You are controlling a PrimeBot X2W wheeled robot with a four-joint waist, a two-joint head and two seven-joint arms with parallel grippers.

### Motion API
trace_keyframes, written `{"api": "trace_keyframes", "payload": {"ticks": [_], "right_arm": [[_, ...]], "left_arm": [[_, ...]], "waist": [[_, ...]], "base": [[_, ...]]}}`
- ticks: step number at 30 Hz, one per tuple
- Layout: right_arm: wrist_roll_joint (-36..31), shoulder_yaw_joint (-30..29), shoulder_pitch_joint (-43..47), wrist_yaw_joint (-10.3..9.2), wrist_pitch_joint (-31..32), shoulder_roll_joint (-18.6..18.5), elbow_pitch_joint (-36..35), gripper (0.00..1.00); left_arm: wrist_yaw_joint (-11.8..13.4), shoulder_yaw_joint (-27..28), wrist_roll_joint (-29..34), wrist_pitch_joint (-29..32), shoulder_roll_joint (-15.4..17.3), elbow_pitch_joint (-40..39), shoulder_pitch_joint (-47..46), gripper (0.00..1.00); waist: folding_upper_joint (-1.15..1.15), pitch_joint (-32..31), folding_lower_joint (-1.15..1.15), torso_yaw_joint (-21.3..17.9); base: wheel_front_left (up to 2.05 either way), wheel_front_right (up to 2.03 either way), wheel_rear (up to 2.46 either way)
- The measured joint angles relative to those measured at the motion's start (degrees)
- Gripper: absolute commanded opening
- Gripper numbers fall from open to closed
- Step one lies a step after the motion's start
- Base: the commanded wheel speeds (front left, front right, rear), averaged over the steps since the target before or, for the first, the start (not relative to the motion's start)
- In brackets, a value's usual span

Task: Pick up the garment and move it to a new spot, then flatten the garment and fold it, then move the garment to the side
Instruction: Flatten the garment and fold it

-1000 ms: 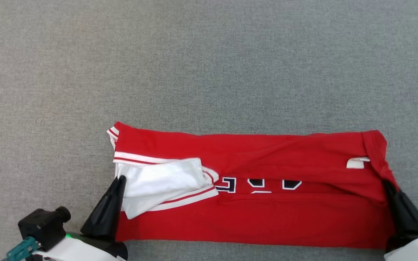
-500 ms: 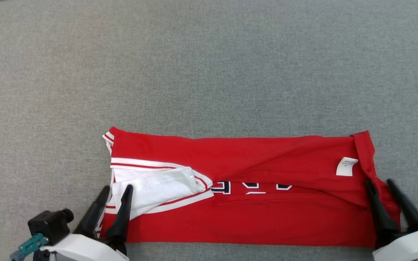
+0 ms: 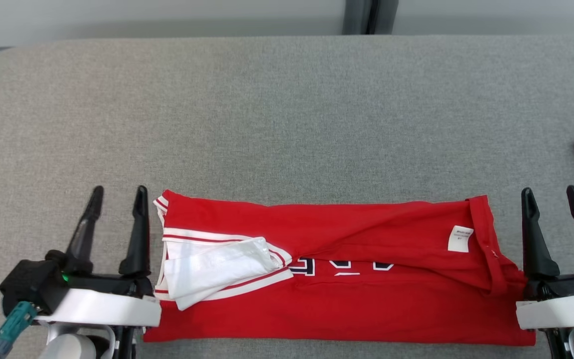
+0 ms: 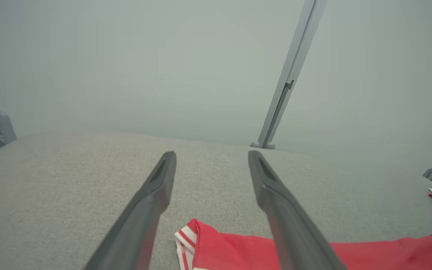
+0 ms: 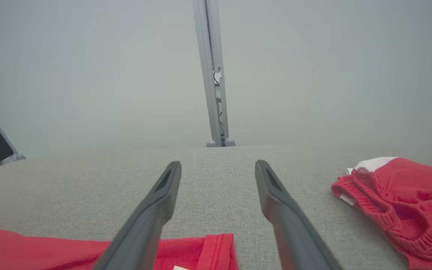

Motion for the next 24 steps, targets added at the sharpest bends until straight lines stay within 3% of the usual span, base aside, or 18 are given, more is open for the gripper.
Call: {"api": "trace_keyframes", "payload": {"ticks": [4, 9, 24], "right_arm": [[-1.7, 0.7, -0.5, 0.00, -1.3, 0.4, 0.3, 1.00], [-2.3, 1.3, -0.3, 0.00, -1.6, 0.4, 1.8, 1.00], [-2.1, 1.8, 0.5, 0.00, -1.6, 0.5, 4.1, 1.00]], "left_arm": [[-1.9, 5.0, 5.3, 0.0, -2.5, -0.7, 0.4, 1.00], [-4.2, 7.2, 9.0, 0.0, -2.8, 1.3, 2.7, 1.00], [-7.4, 8.3, 10.4, 0.0, -3.5, 6.3, 4.2, 1.00]], "waist": [[0.00, -2.2, 0.00, -0.1], [0.00, -4.3, 0.00, -0.4], [0.00, -4.4, 0.00, -0.3]], "base": [[0.00, 0.00, 0.00], [0.00, 0.00, 0.00], [0.00, 0.00, 0.00]]}}
